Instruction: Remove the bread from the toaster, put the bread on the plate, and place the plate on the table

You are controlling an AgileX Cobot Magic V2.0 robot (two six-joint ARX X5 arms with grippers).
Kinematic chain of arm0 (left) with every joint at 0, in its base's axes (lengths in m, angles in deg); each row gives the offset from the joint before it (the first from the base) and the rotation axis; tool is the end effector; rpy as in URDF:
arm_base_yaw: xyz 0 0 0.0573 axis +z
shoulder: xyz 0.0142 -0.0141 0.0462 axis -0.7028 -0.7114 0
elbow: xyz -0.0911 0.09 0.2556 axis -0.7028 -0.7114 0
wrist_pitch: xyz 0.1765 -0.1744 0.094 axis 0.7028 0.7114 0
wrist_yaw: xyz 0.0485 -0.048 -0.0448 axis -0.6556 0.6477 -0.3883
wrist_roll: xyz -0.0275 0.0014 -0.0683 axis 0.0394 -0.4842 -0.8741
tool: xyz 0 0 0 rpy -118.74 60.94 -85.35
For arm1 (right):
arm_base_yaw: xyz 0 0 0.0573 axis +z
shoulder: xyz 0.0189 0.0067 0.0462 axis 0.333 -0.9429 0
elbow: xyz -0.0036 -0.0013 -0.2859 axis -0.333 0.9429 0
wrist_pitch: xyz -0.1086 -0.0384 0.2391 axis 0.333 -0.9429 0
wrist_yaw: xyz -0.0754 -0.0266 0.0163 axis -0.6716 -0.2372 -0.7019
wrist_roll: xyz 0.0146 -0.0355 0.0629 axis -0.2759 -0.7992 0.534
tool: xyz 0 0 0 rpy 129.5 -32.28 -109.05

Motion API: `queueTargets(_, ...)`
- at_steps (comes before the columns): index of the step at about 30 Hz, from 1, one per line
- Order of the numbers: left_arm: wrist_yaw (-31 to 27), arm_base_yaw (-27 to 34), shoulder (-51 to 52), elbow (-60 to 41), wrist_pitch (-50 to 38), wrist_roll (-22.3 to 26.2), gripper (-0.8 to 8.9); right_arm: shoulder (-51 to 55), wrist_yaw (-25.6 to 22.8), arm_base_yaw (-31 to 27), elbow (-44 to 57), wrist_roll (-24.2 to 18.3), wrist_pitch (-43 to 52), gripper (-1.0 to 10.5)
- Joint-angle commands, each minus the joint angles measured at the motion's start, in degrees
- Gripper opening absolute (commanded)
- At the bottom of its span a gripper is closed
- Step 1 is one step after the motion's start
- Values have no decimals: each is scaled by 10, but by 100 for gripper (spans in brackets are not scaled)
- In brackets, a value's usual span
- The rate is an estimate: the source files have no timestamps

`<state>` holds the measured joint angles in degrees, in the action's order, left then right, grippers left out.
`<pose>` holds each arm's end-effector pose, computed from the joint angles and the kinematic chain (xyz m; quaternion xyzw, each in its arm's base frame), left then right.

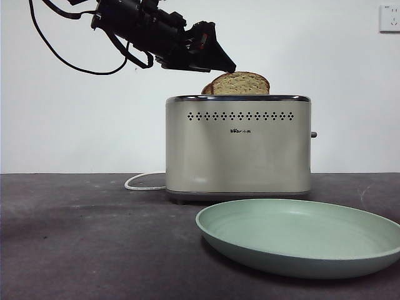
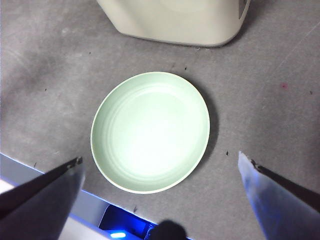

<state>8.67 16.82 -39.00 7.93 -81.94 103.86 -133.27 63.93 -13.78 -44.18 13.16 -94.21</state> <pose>0.3917 -0.2368 0.3018 0.1688 0.0516 -0.4755 0.8618 0.1289 0.0351 0.3301 0.0337 0.4011 0.2340 0.8850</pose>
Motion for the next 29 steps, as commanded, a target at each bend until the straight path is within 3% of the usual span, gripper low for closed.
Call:
queueTargets(1, 4, -2, -22, 2, -6, 4, 436, 0, 1, 1, 0, 5, 3, 661)
queueTargets(8, 14, -10, -44, 2, -13, 1, 429, 0, 1, 1, 0, 9, 3, 661)
queueTargets(21, 13, -15, -44, 2, -23, 0, -11, 0, 1, 1, 0, 9, 2, 660)
queueTargets(29, 0, -16, -43, 2, -34, -3, -9, 0, 1, 1, 0, 9, 2, 660)
